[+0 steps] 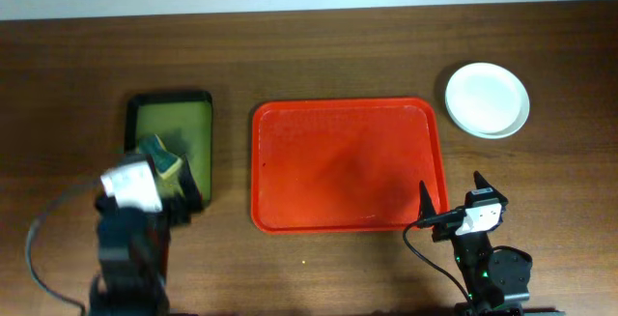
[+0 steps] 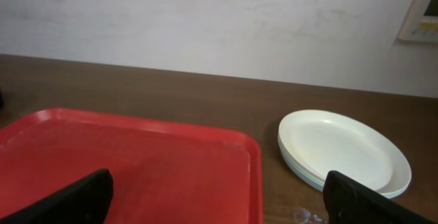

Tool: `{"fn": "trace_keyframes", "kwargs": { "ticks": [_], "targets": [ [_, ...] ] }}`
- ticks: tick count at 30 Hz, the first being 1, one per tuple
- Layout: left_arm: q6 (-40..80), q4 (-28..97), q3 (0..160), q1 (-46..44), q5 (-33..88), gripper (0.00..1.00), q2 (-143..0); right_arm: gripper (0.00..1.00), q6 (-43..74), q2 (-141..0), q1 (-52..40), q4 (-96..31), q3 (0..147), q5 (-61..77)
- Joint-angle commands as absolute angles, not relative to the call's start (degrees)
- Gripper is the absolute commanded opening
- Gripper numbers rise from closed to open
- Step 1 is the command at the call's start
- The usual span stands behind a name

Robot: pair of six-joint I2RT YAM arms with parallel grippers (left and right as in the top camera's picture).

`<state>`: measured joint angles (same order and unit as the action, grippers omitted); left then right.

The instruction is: Clean dirty plates on tray and stack at the side

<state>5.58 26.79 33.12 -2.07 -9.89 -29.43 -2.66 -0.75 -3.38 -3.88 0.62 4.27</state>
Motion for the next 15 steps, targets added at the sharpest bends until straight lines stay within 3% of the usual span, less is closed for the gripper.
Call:
{"fn": "trace_keyframes", "kwargs": {
  "ticks": [1,15],
  "targets": [
    [-0.9,25.6,24.9,-2.5,-3.8,0.99,-20.1,0.99,-2.8,-0.4,-3.8,-4.1,0.3,3.8],
    [-0.9,-5.0,3.1,-2.5,-1.2,0.99,-6.8,0.99,-2.8,-0.4,-3.8,-4.1,0.3,3.8]
  ]
}}
